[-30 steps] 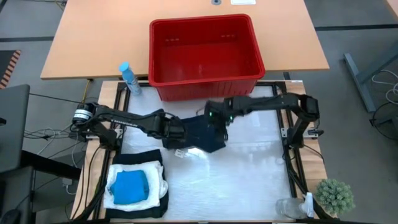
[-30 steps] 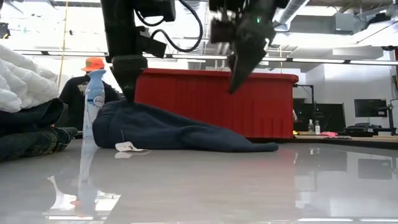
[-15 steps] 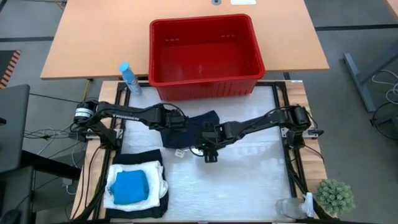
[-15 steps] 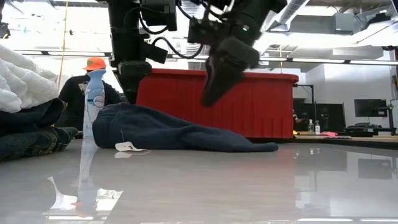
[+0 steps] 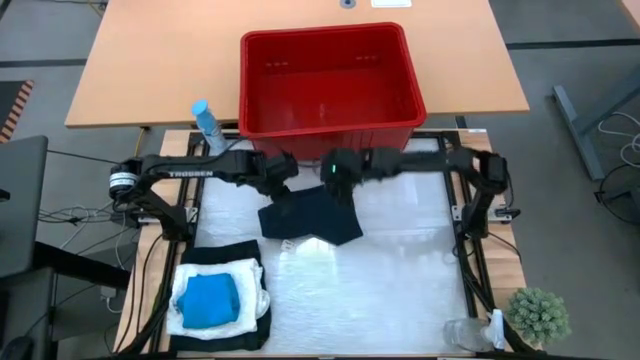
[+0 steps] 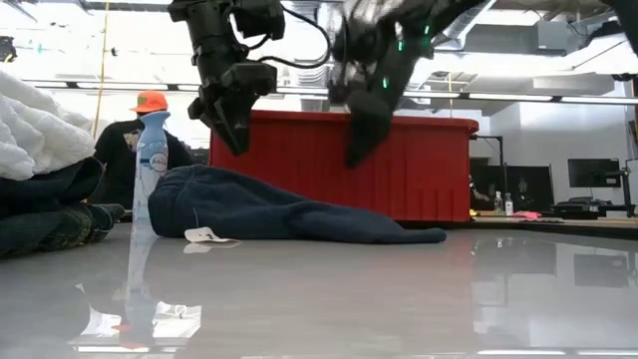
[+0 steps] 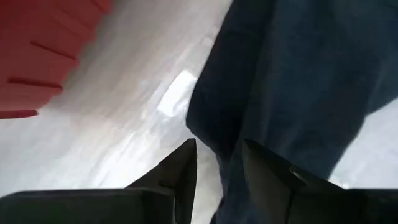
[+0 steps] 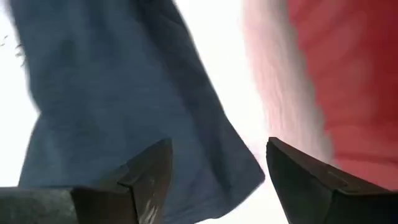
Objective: Fold Laundry from Bin
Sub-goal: Fold the gray shorts from the red bin
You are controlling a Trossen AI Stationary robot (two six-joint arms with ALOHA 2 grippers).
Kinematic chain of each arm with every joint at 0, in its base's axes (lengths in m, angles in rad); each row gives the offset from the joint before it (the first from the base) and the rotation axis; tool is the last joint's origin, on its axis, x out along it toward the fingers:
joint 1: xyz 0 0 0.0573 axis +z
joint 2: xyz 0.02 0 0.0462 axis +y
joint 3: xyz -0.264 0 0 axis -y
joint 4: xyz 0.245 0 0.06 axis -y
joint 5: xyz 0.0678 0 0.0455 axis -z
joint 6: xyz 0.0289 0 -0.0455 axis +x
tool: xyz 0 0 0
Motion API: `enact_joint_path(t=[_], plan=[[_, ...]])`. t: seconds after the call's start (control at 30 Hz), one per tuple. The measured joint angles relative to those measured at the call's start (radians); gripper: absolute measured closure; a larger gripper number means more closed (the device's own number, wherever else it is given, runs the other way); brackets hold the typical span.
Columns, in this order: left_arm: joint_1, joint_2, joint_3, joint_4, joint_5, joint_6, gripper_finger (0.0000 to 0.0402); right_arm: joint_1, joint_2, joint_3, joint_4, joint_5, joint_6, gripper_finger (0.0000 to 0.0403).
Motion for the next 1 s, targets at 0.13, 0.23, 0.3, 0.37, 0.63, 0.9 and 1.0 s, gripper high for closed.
enact_joint_path(t=[0.13, 0.23, 0.3, 0.37, 0.63, 0.9, 1.0], plan=[[0.016, 0.001, 0.0, 0.0, 0.036, 0.034, 0.0285, -0.091, 0.04, -0.001, -0.032, -0.083, 0.021, 0.0121], [0.016, 0.0, 0.0, 0.0, 0.04, 0.051, 0.0285, -0.112, 0.072, 0.0, -0.046, -0.139, 0.01, 0.0121], [0.014, 0.001, 0.0, 0.0, 0.04, 0.052, 0.0285, -0.116, 0.098, 0.0, -0.056, -0.151, -0.002, 0.0121], [0.012, 0.001, 0.0, 0.0, 0.037, 0.054, 0.0285, -0.114, 0.128, 0.0, -0.058, -0.15, -0.014, 0.0121], [0.012, 0.001, 0.0, 0.0, 0.037, 0.059, 0.0285, -0.116, 0.257, 0.004, -0.056, -0.15, -0.023, 0.0121], [0.007, 0.001, 0.0, 0.001, 0.042, 0.061, 0.0285, -0.101, 0.284, 0.005, -0.128, -0.134, -0.026, 0.0269], [0.001, 0.001, 0.0, 0.002, 0.03, 0.07, 0.0285, -0.1, 0.256, 0.003, -0.155, -0.125, -0.037, 0.0373]])
